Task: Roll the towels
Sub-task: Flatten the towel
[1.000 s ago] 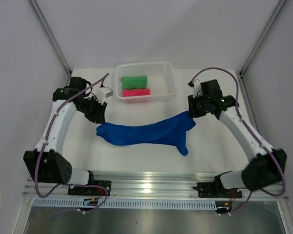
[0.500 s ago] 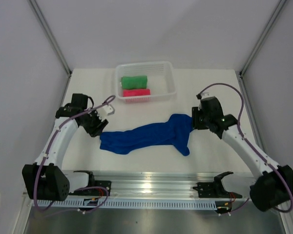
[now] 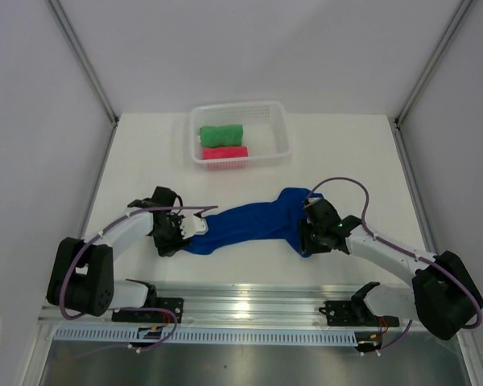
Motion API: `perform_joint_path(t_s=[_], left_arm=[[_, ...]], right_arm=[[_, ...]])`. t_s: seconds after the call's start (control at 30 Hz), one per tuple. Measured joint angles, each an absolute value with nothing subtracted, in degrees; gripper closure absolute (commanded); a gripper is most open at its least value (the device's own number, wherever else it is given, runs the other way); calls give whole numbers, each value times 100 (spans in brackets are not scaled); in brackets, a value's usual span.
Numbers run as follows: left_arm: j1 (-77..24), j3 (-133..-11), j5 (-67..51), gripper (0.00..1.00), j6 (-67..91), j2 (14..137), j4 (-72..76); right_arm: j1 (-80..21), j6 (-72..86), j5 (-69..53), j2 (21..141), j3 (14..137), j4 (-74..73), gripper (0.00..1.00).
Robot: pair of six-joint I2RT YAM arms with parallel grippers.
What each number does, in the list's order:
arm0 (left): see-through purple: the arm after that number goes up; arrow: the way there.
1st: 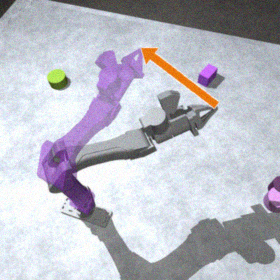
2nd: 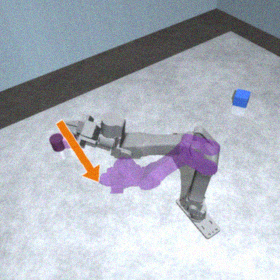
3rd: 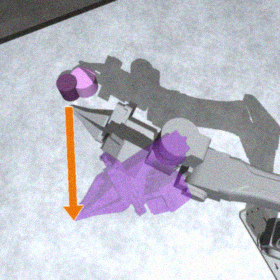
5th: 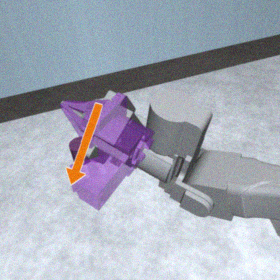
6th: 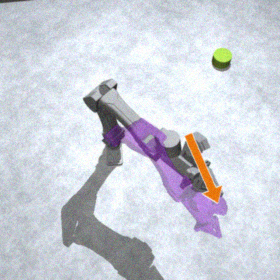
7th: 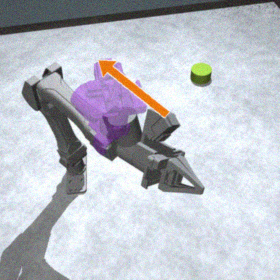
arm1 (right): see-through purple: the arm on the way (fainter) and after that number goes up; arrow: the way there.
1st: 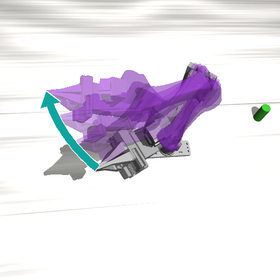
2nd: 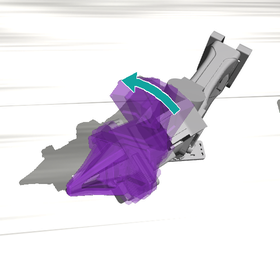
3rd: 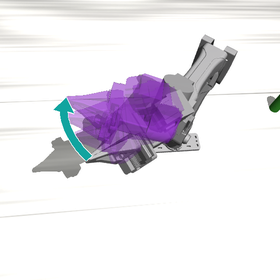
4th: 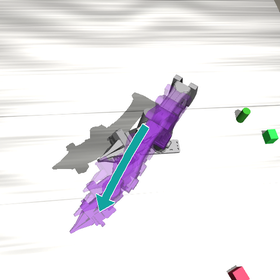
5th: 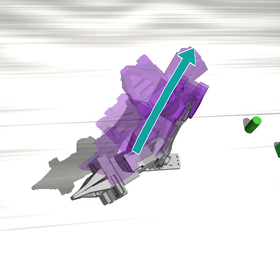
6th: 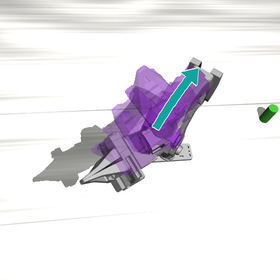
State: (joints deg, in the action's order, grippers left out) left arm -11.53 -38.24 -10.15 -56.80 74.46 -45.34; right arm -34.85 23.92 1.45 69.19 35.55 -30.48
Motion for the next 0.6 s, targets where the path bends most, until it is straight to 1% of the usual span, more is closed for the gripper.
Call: perform_joint_path(t_s=[0.2,0.27,0.3,0.33,0.37,0.4,0.43,0.47,0.53,0.6], left_arm=[[-1339,-3835,-733,43,-5675,7771,-4252],[-1339,-3913,-663,45,-5631,7874,-4241],[-1339,-3948,-622,49,-5607,7918,-4228],[-1339,-3964,-600,54,-5592,7946,-4202],[-1339,-3988,-572,70,-5577,7977,-4176],[-1339,-4005,-554,79,-5551,8009,-4150],[-1339,-4023,-521,94,-5522,8040,-4130],[-1341,-4029,-482,99,-5487,8058,-4101],[-1339,-4042,-436,99,-5419,8071,-4023],[-1317,-4080,-440,99,-5319,8079,-4032]], right_arm=[[-3699,2440,78,7349,3522,-2543,51],[-3701,2440,75,7474,3533,-2473,52],[-3701,2438,78,7485,3535,-2416,53],[-3701,2438,73,7509,3535,-2388,59],[-3701,2425,75,7518,3535,-2349,64],[-3699,2416,80,7540,3533,-2318,71],[-3699,2418,82,7555,3527,-2261,83],[-3699,2432,82,7561,3511,-2206,88],[-3695,2449,47,7572,3463,-2097,99],[-3691,2467,-8,7572,3450,-2034,100]])
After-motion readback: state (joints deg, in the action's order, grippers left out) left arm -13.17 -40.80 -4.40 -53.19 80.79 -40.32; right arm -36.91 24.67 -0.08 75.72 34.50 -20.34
